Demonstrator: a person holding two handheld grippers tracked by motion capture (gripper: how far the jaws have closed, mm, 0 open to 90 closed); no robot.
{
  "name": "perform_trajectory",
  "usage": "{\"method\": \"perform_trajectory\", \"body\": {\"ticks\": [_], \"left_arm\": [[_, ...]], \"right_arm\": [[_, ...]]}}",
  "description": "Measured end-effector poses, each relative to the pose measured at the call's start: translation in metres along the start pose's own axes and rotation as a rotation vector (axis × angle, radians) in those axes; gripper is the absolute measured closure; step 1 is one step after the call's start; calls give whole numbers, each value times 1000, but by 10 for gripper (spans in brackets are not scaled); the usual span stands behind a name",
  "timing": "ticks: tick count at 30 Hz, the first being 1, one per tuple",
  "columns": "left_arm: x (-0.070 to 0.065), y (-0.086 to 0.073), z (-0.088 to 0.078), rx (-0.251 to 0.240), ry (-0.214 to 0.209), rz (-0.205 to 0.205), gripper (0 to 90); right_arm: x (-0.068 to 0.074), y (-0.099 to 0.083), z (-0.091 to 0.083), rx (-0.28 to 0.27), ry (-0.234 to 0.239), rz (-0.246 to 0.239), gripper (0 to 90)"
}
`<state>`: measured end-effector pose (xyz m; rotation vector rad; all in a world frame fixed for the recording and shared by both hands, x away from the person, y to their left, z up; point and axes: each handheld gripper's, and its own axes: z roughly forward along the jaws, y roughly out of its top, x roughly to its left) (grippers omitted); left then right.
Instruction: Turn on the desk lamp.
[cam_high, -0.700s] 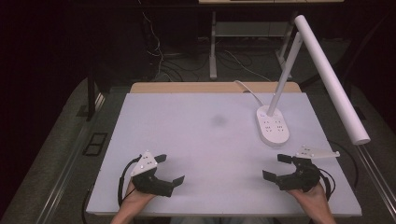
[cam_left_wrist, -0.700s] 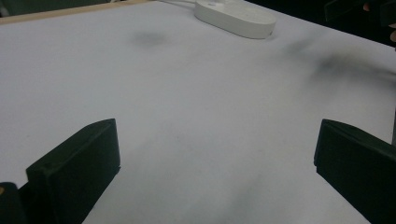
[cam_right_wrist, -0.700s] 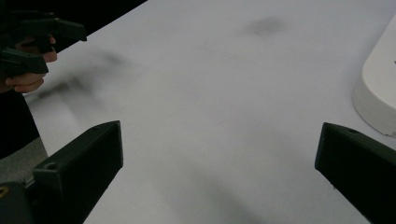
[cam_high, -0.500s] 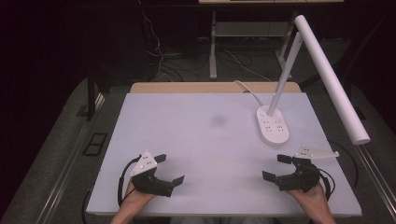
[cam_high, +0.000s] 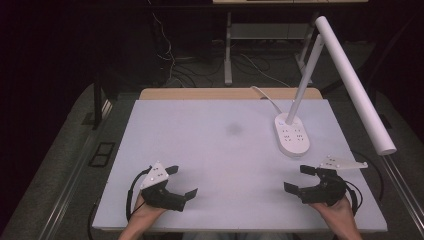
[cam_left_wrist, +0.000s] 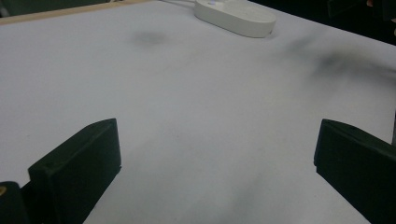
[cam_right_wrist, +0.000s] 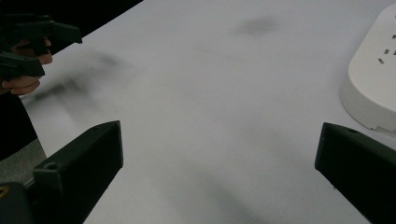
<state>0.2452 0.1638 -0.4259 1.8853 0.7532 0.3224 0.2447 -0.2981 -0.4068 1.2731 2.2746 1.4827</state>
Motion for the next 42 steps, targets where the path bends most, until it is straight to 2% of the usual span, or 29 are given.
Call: {"method": "perform_trajectory", "body": {"ticks": [9,18,29,42], "left_arm": [[0,0,2,12,-8,10,0],[-1,0,2,6,-5,11,0],[-1,0,1,4,-1,3,0],[0,0,2,5,0,-2,0]], "right_arm": [[-3,8,-1,42,11,6,4],[-5,19,1,80,22,-10,4],[-14,38,-1,85,22,-33,4],[-28,54,3,91,16,-17,5]]}}
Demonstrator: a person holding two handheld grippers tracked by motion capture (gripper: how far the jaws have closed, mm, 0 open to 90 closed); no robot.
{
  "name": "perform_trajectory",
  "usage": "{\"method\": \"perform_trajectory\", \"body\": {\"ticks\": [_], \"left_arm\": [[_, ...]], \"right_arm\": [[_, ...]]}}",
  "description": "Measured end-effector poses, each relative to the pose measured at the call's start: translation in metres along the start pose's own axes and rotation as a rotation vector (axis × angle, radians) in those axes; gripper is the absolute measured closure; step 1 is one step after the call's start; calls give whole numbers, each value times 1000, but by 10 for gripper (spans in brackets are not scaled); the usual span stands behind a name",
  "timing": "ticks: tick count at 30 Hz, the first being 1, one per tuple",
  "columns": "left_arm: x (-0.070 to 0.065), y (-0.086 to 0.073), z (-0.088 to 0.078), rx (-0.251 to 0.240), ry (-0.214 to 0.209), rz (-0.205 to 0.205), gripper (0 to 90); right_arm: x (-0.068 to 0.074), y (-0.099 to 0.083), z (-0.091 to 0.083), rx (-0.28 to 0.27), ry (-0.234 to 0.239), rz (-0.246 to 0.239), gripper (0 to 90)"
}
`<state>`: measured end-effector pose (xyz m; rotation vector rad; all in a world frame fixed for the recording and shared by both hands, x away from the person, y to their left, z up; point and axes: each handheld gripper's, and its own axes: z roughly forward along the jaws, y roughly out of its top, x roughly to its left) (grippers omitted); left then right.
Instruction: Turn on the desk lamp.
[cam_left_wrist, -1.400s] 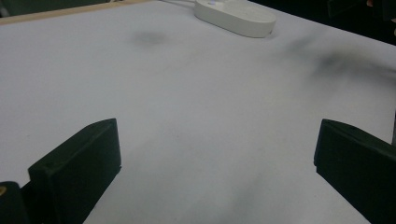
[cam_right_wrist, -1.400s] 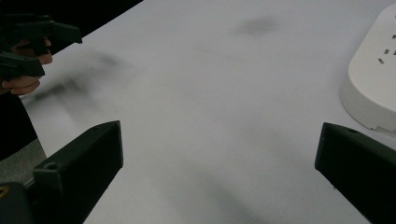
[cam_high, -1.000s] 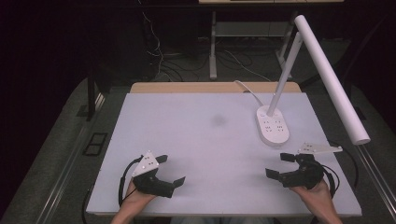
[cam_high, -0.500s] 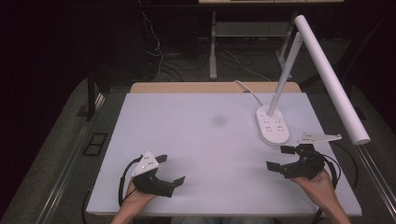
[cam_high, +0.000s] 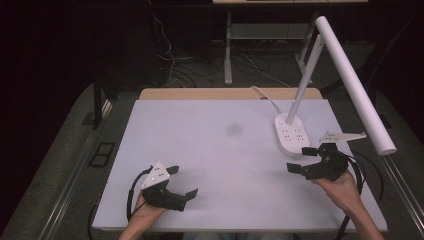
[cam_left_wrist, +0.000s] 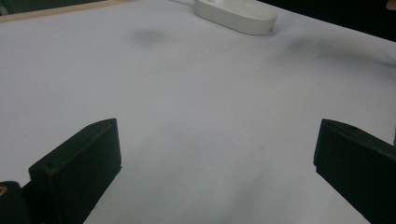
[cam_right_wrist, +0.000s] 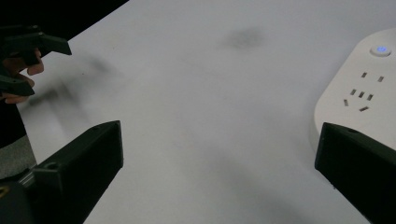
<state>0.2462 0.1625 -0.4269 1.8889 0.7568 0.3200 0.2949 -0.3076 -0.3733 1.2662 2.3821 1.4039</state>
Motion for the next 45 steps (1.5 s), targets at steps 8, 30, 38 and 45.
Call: {"method": "perform_trajectory", "body": {"ticks": [8,30,38,45], "left_arm": [[0,0,0,3,1,3,0],[1,0,0,5,7,6,0],[1,0,0,13,8,10,0],[1,0,1,16,5,12,0]], "right_arm": [[-10,9,2,7,-8,3,4],[-40,26,9,13,-49,46,5],[-55,34,11,8,-77,52,5],[-68,40,13,-7,-89,67,5]]}}
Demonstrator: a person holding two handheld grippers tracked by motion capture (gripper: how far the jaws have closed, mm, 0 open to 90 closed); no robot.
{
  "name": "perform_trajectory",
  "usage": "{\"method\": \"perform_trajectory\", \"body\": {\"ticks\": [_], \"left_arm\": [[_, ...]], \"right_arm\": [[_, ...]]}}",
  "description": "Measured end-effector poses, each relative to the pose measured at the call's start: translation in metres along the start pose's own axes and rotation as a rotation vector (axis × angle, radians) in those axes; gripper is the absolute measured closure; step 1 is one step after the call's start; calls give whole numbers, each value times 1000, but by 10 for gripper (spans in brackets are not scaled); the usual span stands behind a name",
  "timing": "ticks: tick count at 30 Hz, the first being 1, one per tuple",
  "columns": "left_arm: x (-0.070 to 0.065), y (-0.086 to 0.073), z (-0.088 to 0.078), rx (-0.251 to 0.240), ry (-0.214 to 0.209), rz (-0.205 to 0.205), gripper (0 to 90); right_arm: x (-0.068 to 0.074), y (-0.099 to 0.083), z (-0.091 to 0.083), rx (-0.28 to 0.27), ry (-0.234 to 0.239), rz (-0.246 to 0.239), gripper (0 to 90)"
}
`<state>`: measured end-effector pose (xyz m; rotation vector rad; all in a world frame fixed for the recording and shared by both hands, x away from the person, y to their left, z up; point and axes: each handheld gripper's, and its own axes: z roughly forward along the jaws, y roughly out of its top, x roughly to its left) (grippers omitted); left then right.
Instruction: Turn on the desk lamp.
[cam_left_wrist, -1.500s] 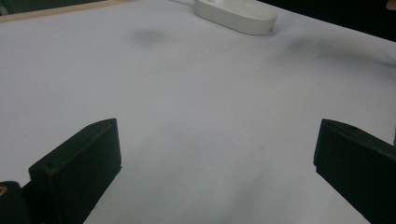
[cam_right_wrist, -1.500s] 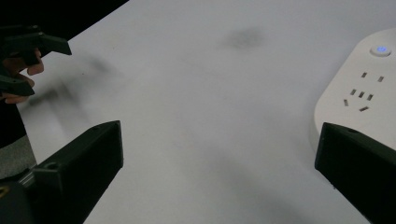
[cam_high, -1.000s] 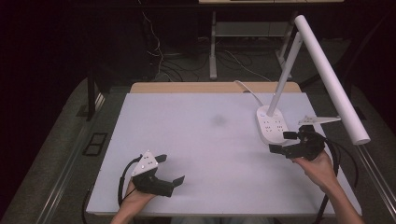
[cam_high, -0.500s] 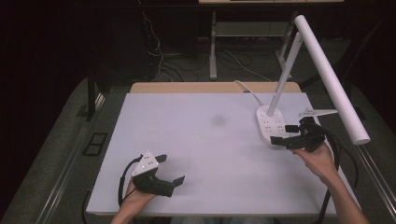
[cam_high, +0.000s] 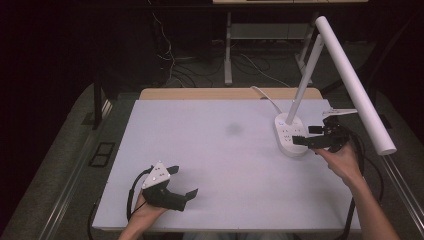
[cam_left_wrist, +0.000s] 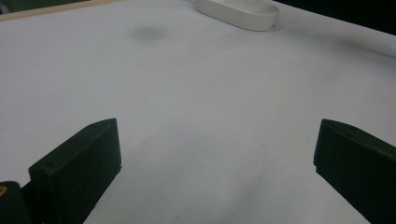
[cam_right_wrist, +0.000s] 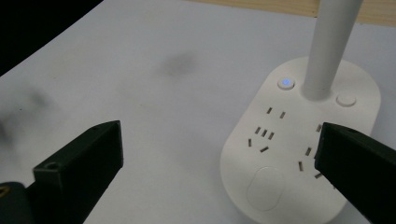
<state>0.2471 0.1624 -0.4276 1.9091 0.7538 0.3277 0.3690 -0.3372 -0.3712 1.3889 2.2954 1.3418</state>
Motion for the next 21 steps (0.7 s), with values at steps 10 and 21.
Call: {"method": "perform_trajectory", "body": {"ticks": [10,21], "left_arm": [[0,0,0,1,0,2,0],[0,0,0,2,-1,3,0]], "right_arm": [[-14,8,5,7,-40,12,5],[-26,15,15,76,-139,0,374]]}}
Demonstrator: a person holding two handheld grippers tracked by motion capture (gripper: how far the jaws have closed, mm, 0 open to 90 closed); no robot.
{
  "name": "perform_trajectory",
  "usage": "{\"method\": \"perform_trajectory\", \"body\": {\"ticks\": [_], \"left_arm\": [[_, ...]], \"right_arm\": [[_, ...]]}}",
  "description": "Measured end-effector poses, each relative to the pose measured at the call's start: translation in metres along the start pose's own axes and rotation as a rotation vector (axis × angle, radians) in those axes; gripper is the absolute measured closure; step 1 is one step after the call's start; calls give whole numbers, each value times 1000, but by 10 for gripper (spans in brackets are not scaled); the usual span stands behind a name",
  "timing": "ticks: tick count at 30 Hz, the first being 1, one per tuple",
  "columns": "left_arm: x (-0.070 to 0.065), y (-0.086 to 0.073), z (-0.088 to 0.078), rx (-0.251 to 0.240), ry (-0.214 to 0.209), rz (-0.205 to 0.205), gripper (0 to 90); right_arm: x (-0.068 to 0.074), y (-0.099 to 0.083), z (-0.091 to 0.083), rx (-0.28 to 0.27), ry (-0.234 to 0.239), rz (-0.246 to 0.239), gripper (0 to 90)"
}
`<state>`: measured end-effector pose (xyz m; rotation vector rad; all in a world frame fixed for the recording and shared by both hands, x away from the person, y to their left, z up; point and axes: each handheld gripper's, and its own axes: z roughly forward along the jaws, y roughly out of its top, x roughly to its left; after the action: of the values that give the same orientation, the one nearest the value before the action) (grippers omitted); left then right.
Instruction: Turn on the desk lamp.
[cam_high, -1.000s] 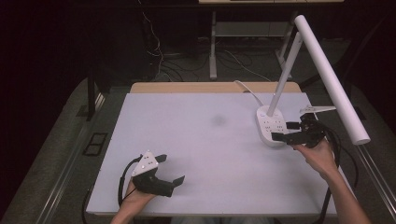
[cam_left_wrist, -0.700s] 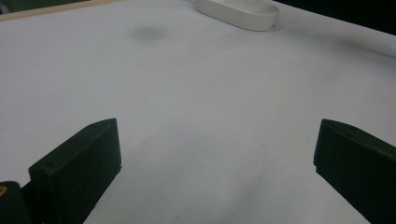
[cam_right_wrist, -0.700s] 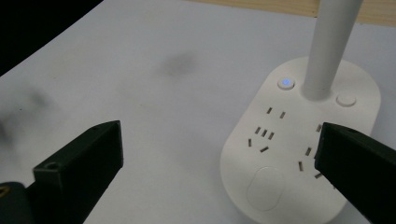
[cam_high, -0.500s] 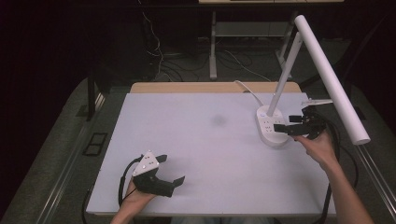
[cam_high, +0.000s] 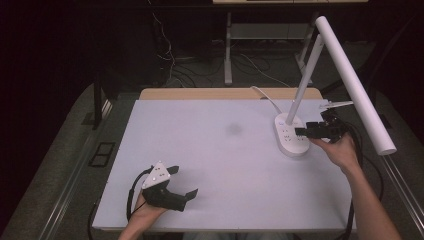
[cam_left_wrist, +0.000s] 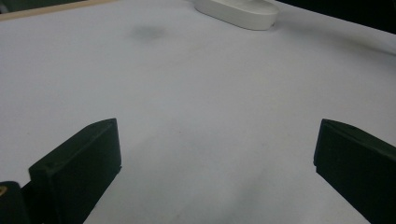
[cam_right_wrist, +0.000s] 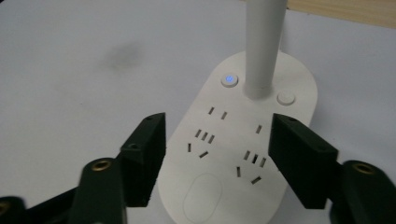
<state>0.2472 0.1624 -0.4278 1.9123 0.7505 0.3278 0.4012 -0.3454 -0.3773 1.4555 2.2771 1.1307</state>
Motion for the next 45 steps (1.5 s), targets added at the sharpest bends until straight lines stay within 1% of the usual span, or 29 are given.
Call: {"method": "perform_trajectory", "body": {"ticks": [3,6,7,12,14,20,22,24,26,29,30,32,36,42,43,45], "left_arm": [[0,0,0,0,0,1,0],[0,0,0,1,0,1,0],[0,0,0,1,0,1,0],[0,0,0,1,0,1,0],[0,0,0,0,-1,0,0],[0,0,1,3,1,3,0],[0,0,1,3,1,4,0],[0,0,1,3,3,3,0],[0,0,1,2,3,0,0],[0,0,1,0,3,0,0],[0,0,1,0,3,0,0],[0,0,1,1,3,1,0],[1,0,1,0,3,1,0],[1,0,2,5,-1,-3,0],[1,0,2,5,-2,-4,0],[1,0,2,3,-2,-6,0]], "right_arm": [[-3,3,3,13,-18,-2,439],[-7,5,6,19,-37,6,504],[-8,5,8,21,-43,14,538],[-15,9,15,37,-46,15,677],[-16,11,16,37,-46,14,723],[-21,17,19,19,-78,25,829],[-23,18,19,23,-77,26,837],[-26,21,20,18,-80,39,858],[-30,22,20,12,-84,61,873],[-38,22,20,4,-76,91,890],[-40,22,21,-2,-74,104,890],[-44,21,22,5,-73,118,890],[-50,20,27,11,-77,120,891],[-58,17,35,12,-74,176,890],[-60,17,36,15,-69,174,891],[-62,16,38,10,-66,205,890]]}}
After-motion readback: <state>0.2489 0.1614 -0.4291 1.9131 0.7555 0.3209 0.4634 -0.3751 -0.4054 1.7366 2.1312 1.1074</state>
